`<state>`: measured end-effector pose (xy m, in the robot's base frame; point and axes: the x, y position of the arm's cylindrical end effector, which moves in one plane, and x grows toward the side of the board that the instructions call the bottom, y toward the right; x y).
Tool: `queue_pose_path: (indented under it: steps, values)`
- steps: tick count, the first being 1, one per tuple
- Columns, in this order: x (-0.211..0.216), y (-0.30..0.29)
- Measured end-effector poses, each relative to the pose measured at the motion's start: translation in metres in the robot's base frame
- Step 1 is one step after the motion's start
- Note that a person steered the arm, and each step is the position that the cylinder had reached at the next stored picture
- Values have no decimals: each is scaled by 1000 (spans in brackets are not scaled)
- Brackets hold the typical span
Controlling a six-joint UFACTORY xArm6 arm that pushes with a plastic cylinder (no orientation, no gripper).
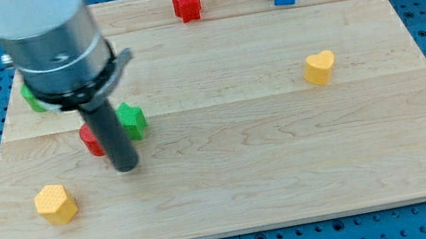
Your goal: Move the red circle towards bottom center side of the board
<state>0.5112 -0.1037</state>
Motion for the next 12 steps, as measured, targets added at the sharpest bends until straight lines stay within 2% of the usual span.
queue_pose_path:
  steps: [1, 5, 7, 8, 10, 11, 12]
  values:
    - [0, 31]
    - [14, 36]
    - [54, -8]
    - [44, -7]
    - [-9, -20]
    - [-11, -79]
    - [-18, -84]
